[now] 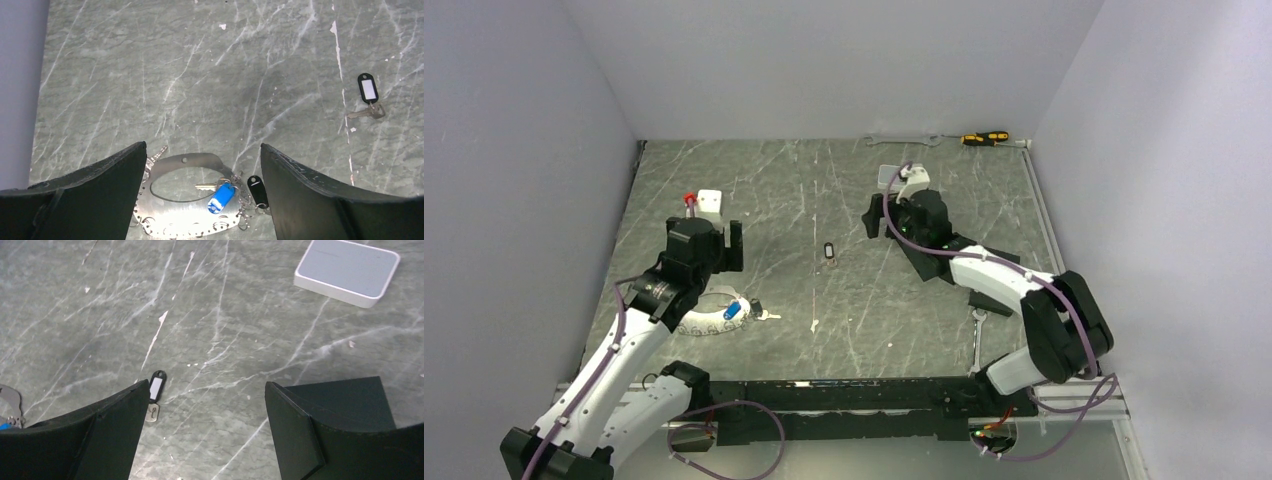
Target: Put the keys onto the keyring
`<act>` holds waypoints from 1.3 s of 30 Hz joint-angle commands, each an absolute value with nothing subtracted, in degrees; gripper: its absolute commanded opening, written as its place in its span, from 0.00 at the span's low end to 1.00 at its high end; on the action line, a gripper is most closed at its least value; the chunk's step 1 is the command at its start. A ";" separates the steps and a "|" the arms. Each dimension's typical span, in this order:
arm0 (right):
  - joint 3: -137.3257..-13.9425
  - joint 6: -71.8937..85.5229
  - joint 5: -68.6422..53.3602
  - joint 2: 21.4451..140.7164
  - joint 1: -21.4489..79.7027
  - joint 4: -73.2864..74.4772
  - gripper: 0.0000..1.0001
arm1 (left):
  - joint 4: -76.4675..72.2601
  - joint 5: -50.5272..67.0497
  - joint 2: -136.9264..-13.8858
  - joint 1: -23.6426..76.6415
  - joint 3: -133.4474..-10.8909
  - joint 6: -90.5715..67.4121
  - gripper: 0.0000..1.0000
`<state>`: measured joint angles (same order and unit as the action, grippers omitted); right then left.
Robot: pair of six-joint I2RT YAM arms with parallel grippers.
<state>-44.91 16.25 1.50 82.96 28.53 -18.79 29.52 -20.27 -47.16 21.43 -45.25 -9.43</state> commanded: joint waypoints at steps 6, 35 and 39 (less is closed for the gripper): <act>-57.52 11.50 4.88 90.59 37.47 -8.04 0.82 | 29.37 -24.98 -45.45 20.92 -46.79 -9.21 0.88; -73.41 4.65 5.37 110.30 47.65 8.02 0.48 | 29.01 -23.95 -45.53 20.22 -46.71 -8.98 0.85; -74.17 3.96 7.05 111.18 48.28 8.61 0.45 | 28.98 -23.77 -45.61 20.13 -46.75 -8.96 0.85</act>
<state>-71.37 5.43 4.21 110.67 47.64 7.86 29.87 -23.83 -46.24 20.47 -45.25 -9.47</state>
